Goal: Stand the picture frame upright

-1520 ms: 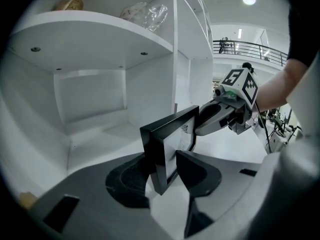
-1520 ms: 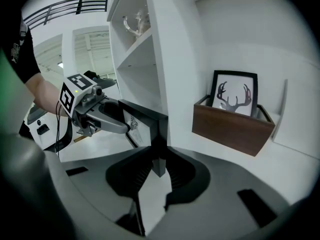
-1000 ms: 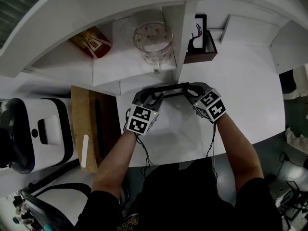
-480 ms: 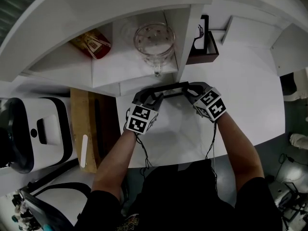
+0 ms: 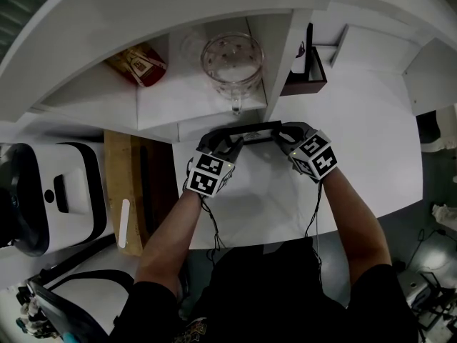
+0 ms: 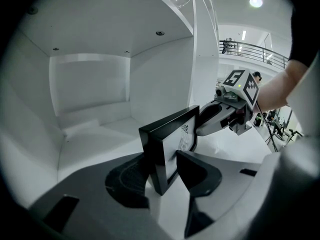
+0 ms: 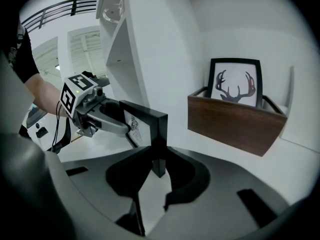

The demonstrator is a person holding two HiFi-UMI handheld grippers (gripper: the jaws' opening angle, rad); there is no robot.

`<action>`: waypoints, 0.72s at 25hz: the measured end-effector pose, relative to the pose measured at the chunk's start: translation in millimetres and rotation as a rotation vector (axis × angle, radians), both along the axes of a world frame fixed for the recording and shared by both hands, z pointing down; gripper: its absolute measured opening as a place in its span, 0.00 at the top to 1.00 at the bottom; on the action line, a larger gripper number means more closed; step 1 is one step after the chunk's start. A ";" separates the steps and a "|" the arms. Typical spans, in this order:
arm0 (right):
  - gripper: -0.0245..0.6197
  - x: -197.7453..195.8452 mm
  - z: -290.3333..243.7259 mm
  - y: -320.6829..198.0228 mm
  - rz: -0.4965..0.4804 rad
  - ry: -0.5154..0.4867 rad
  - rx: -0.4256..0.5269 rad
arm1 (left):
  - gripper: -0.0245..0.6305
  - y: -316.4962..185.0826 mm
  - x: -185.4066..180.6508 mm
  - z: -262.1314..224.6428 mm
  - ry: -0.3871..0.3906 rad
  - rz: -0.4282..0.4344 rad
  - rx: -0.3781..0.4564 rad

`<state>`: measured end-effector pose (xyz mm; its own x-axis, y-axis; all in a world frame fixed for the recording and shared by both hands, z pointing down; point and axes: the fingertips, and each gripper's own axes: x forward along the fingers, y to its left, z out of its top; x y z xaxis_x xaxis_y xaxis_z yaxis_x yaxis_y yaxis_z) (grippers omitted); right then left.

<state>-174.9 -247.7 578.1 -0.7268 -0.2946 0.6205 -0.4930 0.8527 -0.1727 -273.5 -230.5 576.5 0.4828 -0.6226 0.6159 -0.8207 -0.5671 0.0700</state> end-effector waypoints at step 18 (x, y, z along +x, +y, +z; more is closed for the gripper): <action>0.77 31.8 -2.8 14.1 0.084 0.046 0.014 | 0.66 24.8 -32.6 -12.2 0.009 -0.072 0.030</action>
<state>-143.2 -233.6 575.3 -0.6701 -0.3623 0.6479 -0.5703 0.8099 -0.1370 -306.0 -205.6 564.3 0.4412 -0.6739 0.5926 -0.8590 -0.5082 0.0615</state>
